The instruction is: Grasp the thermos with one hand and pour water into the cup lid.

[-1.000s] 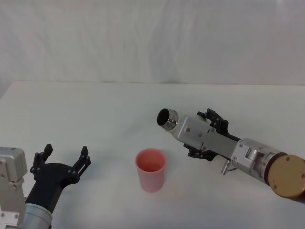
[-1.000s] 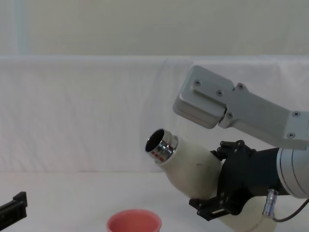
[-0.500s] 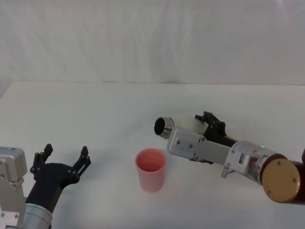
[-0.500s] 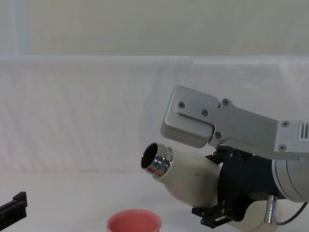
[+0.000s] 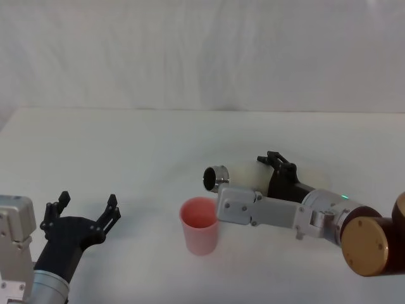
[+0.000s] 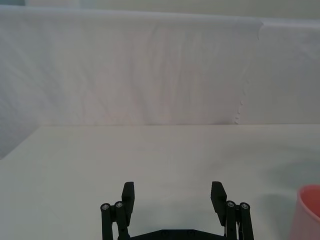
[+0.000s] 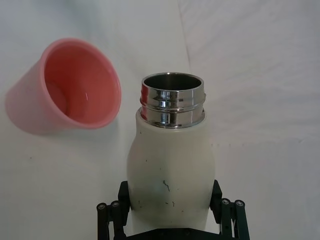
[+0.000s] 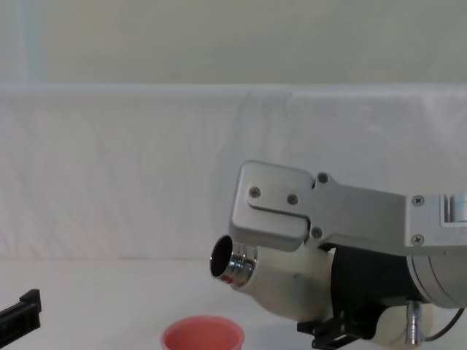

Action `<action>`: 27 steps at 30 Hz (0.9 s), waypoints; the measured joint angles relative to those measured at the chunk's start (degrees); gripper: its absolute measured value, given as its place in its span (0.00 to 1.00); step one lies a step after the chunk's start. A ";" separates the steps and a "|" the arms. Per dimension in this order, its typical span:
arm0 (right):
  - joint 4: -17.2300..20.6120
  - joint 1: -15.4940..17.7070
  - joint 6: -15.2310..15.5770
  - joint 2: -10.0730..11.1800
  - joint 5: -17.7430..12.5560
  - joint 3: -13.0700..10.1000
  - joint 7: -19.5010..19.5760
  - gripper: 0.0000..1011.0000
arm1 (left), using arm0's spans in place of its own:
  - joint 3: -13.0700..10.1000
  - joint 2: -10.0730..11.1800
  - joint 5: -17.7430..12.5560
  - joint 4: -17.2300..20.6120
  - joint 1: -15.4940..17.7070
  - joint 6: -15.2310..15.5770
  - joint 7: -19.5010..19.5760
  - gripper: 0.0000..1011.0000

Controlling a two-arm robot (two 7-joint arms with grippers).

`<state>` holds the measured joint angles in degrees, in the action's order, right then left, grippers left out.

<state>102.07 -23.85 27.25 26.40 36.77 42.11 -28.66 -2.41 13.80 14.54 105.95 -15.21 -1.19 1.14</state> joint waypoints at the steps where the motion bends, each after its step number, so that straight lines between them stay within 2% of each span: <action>1: 0.07 0.00 0.07 0.02 0.32 0.05 -0.13 0.95 | 0.00 0.00 0.00 0.00 0.00 0.00 0.00 0.99; 27: 2.21 1.65 0.69 0.08 6.86 -0.28 -3.99 0.95 | 0.00 0.00 0.00 0.00 0.00 0.00 0.00 0.99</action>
<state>104.28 -22.20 27.94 26.47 43.63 41.83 -32.65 -2.41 13.81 14.55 105.95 -15.21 -1.19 1.14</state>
